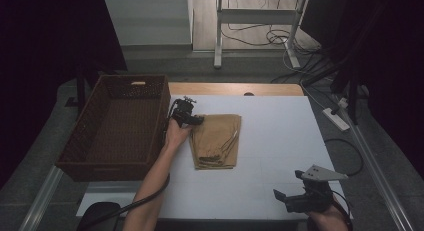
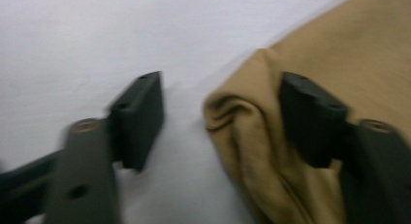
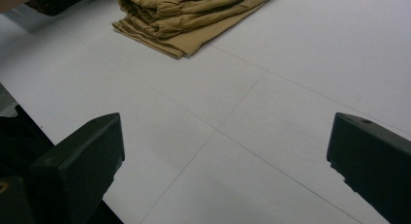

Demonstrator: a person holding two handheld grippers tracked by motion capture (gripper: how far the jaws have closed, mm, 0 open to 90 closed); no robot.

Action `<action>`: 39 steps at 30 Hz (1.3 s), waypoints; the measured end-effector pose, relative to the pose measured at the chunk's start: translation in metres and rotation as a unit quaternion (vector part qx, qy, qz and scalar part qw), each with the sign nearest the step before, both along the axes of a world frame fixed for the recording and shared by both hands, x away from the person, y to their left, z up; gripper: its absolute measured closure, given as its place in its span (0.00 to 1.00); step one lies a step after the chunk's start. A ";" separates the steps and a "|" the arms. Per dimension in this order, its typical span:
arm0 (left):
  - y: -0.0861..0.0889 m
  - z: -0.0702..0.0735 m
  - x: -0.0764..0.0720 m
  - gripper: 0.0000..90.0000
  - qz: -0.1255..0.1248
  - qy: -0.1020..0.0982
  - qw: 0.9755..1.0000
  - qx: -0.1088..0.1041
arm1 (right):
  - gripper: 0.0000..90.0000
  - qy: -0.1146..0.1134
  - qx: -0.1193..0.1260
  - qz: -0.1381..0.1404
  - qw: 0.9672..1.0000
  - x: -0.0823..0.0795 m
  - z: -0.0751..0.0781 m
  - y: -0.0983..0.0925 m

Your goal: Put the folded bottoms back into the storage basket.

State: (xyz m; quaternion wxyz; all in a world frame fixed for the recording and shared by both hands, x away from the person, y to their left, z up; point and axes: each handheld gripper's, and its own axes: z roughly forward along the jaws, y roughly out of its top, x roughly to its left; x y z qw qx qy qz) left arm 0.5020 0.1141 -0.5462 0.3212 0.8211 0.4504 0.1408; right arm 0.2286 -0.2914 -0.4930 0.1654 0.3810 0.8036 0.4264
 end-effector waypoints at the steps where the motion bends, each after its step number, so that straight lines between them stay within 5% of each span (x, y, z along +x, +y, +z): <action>1: 0.000 0.000 -0.001 0.55 -0.008 0.001 1.000 -0.005 | 0.01 -0.001 -0.001 0.000 1.000 0.000 0.000 0.000; 4: -0.001 0.000 -0.004 0.78 -0.020 0.007 1.000 -0.022 | 0.01 -0.005 -0.003 0.001 1.000 -0.001 0.000 0.001; 6: -0.001 -0.001 -0.004 0.82 -0.020 0.008 0.999 -0.030 | 0.01 -0.005 -0.004 0.004 1.000 -0.001 0.001 0.001; 14: 0.006 -0.006 -0.006 0.82 -0.022 0.001 0.998 -0.058 | 0.01 -0.027 0.007 0.021 0.999 0.000 0.007 0.006; 28: 0.006 -0.008 -0.008 0.82 -0.019 -0.007 0.998 -0.060 | 0.01 -0.037 0.024 0.047 0.998 0.016 0.011 0.025; 39: 0.006 -0.009 -0.009 0.81 -0.014 -0.008 0.998 -0.066 | 0.01 -0.011 0.023 0.068 0.997 0.035 0.007 0.045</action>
